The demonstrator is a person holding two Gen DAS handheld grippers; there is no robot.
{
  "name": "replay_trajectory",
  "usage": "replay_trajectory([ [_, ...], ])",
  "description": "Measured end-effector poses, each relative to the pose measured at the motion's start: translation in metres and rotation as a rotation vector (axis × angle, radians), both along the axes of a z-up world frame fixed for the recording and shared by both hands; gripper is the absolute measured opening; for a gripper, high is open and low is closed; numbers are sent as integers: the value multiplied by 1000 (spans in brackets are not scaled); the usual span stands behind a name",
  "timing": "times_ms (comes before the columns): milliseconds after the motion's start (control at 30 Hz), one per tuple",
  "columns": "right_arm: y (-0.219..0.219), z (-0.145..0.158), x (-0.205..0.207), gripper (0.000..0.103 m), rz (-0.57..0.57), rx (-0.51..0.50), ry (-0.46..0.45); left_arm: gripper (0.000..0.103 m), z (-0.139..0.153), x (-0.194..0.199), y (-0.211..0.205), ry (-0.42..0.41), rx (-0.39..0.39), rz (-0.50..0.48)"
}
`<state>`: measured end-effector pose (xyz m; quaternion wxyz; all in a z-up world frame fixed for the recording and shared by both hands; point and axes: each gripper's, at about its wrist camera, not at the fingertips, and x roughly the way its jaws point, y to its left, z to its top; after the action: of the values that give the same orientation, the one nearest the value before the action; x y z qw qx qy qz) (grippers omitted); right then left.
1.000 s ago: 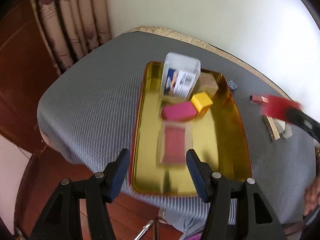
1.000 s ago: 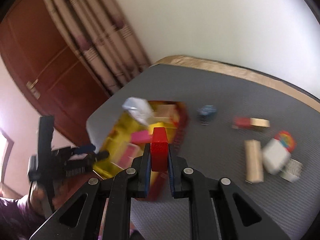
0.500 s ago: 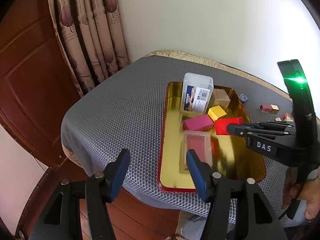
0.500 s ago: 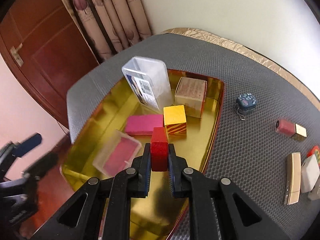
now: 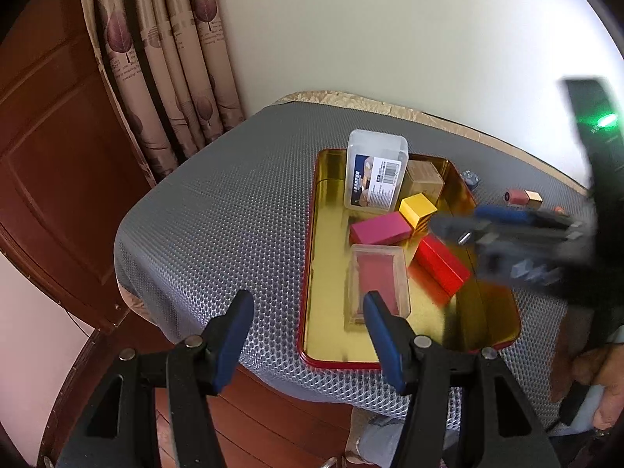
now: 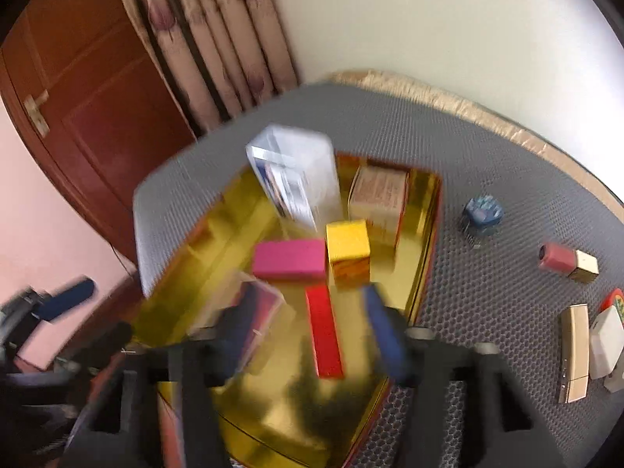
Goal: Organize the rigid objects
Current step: 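Open the right gripper over the tray and move the left gripper to the gold power bank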
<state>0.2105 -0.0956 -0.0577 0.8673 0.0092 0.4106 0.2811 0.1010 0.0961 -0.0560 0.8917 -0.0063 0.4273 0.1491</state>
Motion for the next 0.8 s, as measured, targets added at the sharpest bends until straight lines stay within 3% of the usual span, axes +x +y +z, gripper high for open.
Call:
replay_trajectory([
  [133, -42, 19, -17, 65, -101, 47, -68, 60, -1, 0, -3, 7, 11, -15],
  [267, -122, 6, -44, 71, -286, -15, -77, 60, 5, -1, -15, -11, 18, -72],
  [367, -189, -22, -64, 71, -433, -176, -34, 60, 10, -1, -29, -10, -6, -154],
  [533, -273, -61, -97, 71, -577, -431, 14, 60, 23, 14, -67, 37, -148, -355],
  [633, -303, -62, -109, 86, -628, -420, -8, 61, 27, 40, -100, 106, -286, -455],
  [700, -314, -62, -112, 86, -650, -366, -5, 61, 24, 62, -125, 153, -362, -498],
  [800, -325, -61, -115, 86, -662, -289, -2, 61, 13, 94, -169, 211, -372, -558],
])
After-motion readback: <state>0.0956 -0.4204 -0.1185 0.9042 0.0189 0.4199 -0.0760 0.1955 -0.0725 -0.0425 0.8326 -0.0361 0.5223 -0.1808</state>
